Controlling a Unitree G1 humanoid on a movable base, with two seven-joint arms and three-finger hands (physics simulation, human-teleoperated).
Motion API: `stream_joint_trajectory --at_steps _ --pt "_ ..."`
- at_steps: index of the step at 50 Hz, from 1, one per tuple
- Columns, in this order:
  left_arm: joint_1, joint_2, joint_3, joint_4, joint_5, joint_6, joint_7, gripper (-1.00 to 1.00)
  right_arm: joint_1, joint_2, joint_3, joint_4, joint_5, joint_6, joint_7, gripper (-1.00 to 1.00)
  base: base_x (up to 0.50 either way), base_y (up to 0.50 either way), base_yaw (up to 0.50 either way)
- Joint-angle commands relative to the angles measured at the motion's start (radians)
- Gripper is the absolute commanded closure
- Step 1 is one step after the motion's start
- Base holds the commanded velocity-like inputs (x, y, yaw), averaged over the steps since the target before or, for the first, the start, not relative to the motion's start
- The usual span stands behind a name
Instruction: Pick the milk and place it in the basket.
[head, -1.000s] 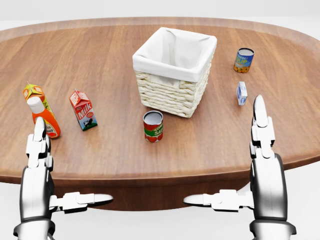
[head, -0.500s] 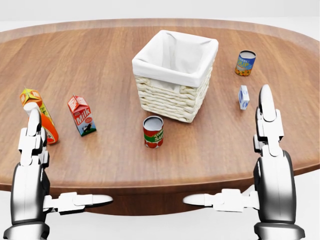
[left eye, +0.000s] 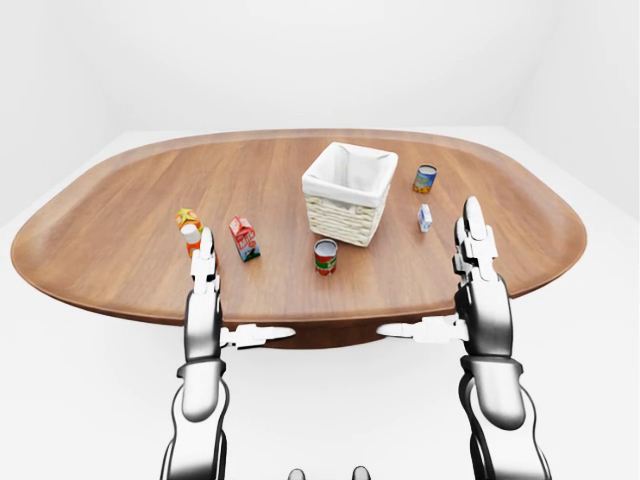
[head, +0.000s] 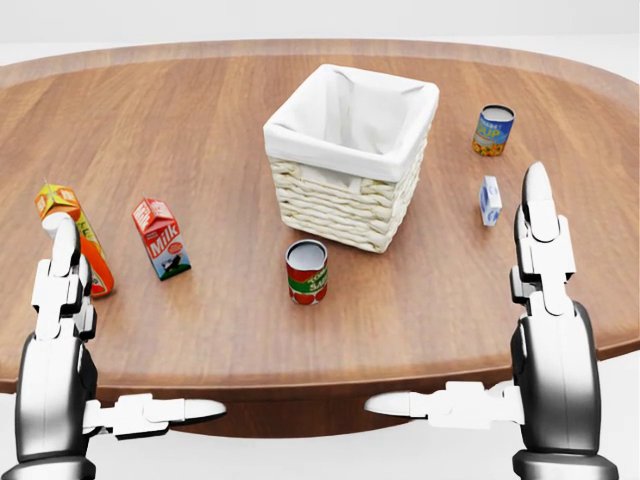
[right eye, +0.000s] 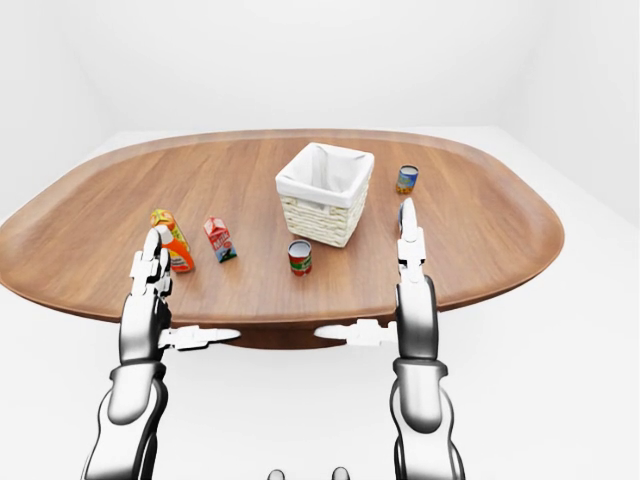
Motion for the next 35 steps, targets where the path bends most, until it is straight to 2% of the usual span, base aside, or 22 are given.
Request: stream_joint_trajectory --at_steps 1,2,6,14,19,24,30,35 --pt "0.021 -0.002 -0.010 -0.027 0.007 -0.002 -0.009 -1.00 -0.004 0.001 -0.003 -0.008 0.001 0.000 0.003 -1.00 0.17 0.00 0.00" --pt "0.023 -0.001 -0.012 -0.028 0.010 -0.006 -0.011 -1.00 -0.003 0.000 -0.003 -0.006 0.003 0.000 0.004 -1.00 0.23 0.00 0.00" --pt "0.022 -0.003 -0.014 -0.041 0.013 0.005 -0.012 -1.00 0.000 0.001 0.000 -0.017 -0.003 0.000 0.004 -1.00 0.27 0.00 0.00" --pt "0.028 -0.002 -0.015 -0.055 0.012 0.007 -0.019 -1.00 0.003 0.001 0.003 -0.024 -0.002 0.000 0.004 -1.00 0.28 0.00 0.00" --pt "0.021 -0.002 -0.014 -0.009 0.013 -0.022 -0.009 -1.00 0.004 0.000 0.002 -0.016 0.000 0.000 0.002 -1.00 0.29 0.00 0.00" --pt "0.027 -0.001 -0.012 -0.037 0.012 -0.006 -0.016 -1.00 0.007 -0.001 0.008 -0.011 -0.003 0.000 -0.001 -1.00 0.29 0.00 0.00" --pt "0.024 -0.001 -0.007 0.008 0.010 -0.039 -0.007 -1.00 0.009 -0.001 0.007 -0.005 0.002 0.000 0.001 -1.00 0.28 0.00 0.00" --pt "0.026 -0.001 -0.010 -0.001 0.010 -0.035 -0.011 -1.00 0.010 -0.001 0.010 -0.006 -0.002 0.000 -0.001 -1.00 0.28 0.00 0.00"
